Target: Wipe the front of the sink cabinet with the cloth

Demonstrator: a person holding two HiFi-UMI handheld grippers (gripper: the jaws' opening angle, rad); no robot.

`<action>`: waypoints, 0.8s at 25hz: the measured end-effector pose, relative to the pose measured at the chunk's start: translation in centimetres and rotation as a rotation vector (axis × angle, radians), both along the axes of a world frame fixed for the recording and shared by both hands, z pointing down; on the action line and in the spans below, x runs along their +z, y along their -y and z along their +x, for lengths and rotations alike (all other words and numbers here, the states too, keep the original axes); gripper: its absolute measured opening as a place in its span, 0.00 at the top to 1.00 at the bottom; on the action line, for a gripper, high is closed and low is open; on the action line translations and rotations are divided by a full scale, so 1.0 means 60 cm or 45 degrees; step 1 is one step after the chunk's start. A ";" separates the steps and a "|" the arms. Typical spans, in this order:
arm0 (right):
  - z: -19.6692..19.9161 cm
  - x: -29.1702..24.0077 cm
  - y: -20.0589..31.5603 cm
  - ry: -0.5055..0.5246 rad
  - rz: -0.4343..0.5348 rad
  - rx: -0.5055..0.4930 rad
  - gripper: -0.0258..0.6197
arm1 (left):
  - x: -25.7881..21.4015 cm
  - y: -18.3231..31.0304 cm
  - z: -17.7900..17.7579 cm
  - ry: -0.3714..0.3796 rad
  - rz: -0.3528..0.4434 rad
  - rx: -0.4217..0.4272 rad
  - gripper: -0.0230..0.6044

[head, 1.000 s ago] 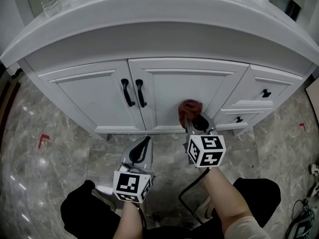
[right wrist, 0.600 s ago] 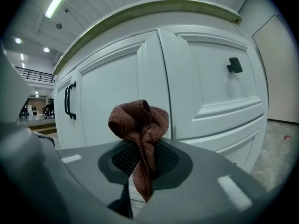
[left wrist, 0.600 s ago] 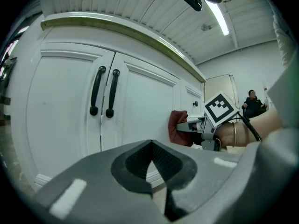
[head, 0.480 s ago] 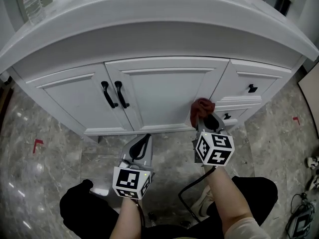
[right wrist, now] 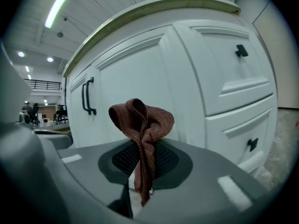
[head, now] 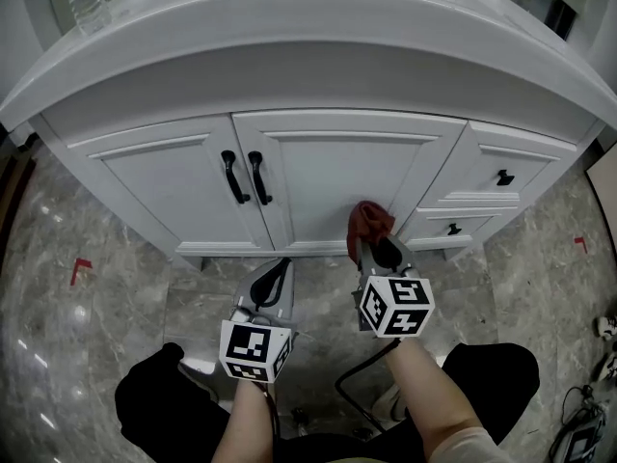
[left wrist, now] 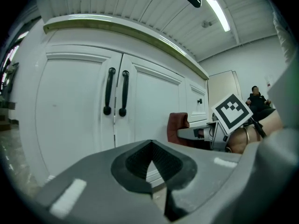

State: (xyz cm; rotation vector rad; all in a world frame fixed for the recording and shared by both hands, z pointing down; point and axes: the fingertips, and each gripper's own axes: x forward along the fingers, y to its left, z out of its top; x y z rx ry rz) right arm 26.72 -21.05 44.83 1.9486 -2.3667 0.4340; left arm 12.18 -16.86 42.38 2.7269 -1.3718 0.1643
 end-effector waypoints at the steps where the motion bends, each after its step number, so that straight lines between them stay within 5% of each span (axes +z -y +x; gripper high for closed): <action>1: -0.030 0.008 0.002 0.000 -0.007 -0.043 0.82 | 0.001 0.000 -0.014 -0.005 -0.003 -0.022 0.96; 5: -0.142 0.038 0.011 -0.014 -0.028 -0.199 0.82 | 0.004 0.000 -0.077 -0.092 -0.039 -0.110 0.96; 10: -0.242 0.077 0.031 -0.050 -0.053 -0.337 0.82 | 0.024 -0.006 -0.136 -0.049 -0.060 -0.178 0.96; 20: -0.276 0.143 0.070 -0.047 -0.088 -0.313 0.82 | 0.063 -0.013 -0.191 -0.047 -0.107 -0.240 0.96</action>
